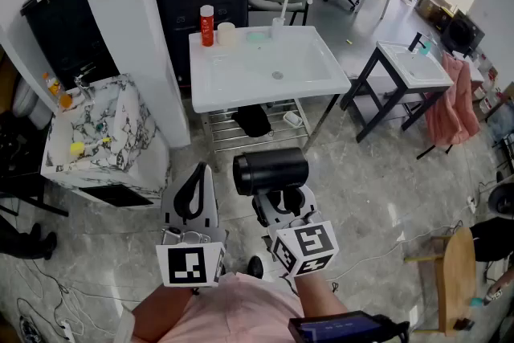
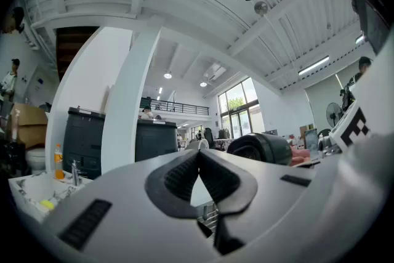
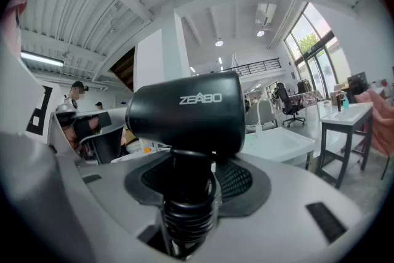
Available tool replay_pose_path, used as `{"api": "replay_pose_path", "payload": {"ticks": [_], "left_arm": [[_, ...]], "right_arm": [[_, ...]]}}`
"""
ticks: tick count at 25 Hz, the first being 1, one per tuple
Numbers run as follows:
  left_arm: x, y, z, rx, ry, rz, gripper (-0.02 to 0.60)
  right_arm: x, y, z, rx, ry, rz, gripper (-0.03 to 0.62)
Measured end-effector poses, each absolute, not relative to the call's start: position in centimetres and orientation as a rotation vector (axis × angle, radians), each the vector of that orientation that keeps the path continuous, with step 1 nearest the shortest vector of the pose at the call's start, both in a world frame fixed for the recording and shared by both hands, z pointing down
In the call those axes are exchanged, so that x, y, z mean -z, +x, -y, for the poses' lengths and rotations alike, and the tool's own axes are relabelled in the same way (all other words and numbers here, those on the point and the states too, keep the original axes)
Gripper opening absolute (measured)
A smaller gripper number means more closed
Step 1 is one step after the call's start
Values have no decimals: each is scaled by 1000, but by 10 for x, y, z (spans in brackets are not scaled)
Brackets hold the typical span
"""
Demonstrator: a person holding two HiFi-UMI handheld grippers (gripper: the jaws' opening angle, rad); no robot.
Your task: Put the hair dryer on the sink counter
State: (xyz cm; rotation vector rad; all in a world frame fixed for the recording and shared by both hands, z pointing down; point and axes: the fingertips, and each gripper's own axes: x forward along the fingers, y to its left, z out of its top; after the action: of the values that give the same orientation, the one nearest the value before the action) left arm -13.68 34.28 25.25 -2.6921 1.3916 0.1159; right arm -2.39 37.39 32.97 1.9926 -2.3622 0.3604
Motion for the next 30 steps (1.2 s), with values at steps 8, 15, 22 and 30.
{"api": "replay_pose_path", "payload": {"ticks": [8,15,22,30], "left_arm": [[-259,-124,-348,-76,-2699,-1398,9],[-262,-96,-359,-54,-2679,-1429,9],[-273,-80,-360,-79,-2693,-1531,9],[-281,-76,-323,-41,-2655,-1567,9]], "right_arm": [[-329,-11,-381,-356,1987,2369,196],[-328,15,-387,-343,1939,2399,198],[-344,37,-377,-396,1896,2415,198],[-351,49,-341,-406,1872,2425,198]]}}
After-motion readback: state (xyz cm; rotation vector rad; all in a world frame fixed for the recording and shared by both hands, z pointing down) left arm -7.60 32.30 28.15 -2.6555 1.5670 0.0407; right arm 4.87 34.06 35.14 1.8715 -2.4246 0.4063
